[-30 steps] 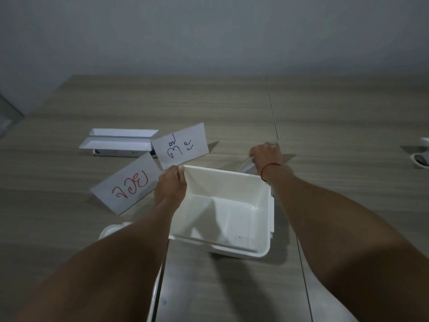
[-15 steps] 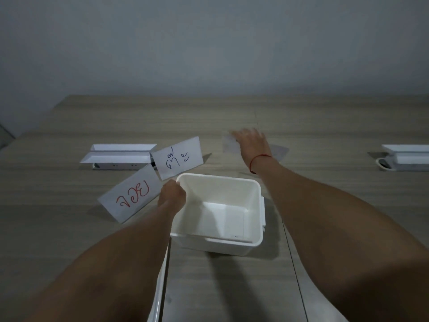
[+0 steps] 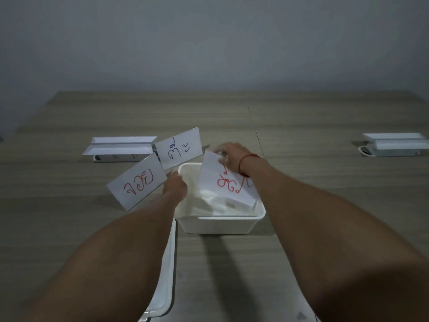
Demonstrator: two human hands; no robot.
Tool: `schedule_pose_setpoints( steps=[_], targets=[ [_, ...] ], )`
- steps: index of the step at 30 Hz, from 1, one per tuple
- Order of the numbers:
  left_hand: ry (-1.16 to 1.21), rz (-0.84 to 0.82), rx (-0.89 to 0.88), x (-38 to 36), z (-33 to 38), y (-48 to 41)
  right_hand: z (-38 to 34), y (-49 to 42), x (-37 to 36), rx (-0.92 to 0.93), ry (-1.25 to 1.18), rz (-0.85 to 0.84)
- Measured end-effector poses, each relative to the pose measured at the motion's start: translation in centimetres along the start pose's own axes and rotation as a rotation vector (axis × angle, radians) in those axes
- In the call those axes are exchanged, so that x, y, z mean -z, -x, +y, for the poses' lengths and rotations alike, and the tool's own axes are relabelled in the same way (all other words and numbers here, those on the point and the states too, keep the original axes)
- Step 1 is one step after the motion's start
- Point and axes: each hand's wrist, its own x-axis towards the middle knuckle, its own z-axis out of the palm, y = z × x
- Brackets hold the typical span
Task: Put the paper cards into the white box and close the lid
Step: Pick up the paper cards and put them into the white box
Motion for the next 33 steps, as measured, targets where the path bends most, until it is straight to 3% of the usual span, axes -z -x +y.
schedule_pose_setpoints(
  steps=[7,12,16,19,21,26,28,33],
  targets=[
    [0.067,0.022,0.004,0.0,-0.6,0.2,-0.5,1.3,-6.8,-0.089,0.031,-0.27],
    [0.068,0.036,0.008,0.3,-1.0,-0.2,-0.6,1.2,-7.9,-0.144,-0.003,-0.344],
    [0.074,0.059,-0.022,1.0,-1.8,-0.8,0.1,0.1,-6.7,-0.153,-0.133,-0.139],
    [0.026,0.152,-0.035,2.4,-2.6,-1.8,0.6,-1.0,-6.5,-0.147,-0.001,0.109],
    [-0.068,0.251,-0.044,3.9,-3.1,-2.9,0.5,-1.9,-6.8,-0.133,0.088,0.191],
    [-0.35,0.421,-0.061,6.7,-4.9,-5.4,-0.2,-4.7,-8.7,-0.11,0.275,0.117],
    [-0.41,0.444,-0.064,7.2,-6.1,-6.5,-0.6,-5.6,-9.9,-0.106,0.306,0.158],
    [-0.466,0.3,-0.018,6.8,-8.9,-8.4,-1.2,-6.9,-11.4,-0.061,0.356,0.266]
  ],
)
